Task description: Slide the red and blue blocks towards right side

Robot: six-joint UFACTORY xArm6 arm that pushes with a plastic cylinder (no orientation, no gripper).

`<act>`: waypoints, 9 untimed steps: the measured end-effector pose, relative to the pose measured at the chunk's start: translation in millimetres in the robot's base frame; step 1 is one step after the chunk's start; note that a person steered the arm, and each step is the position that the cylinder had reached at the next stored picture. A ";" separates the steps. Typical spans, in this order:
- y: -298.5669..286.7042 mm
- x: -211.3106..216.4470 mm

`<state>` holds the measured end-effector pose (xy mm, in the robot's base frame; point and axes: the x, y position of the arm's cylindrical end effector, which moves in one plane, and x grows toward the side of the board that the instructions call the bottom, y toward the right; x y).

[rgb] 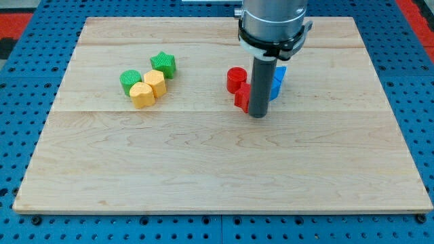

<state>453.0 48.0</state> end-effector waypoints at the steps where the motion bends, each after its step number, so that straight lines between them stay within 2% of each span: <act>1: -68.0 -3.4; 2: -60.6 -31.6; 3: -48.9 -83.0; 4: -35.0 -102.6; 5: 4.0 -61.5; 6: -39.9 -85.8; 8: -46.3 42.8; 9: -34.9 25.8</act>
<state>478.7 13.0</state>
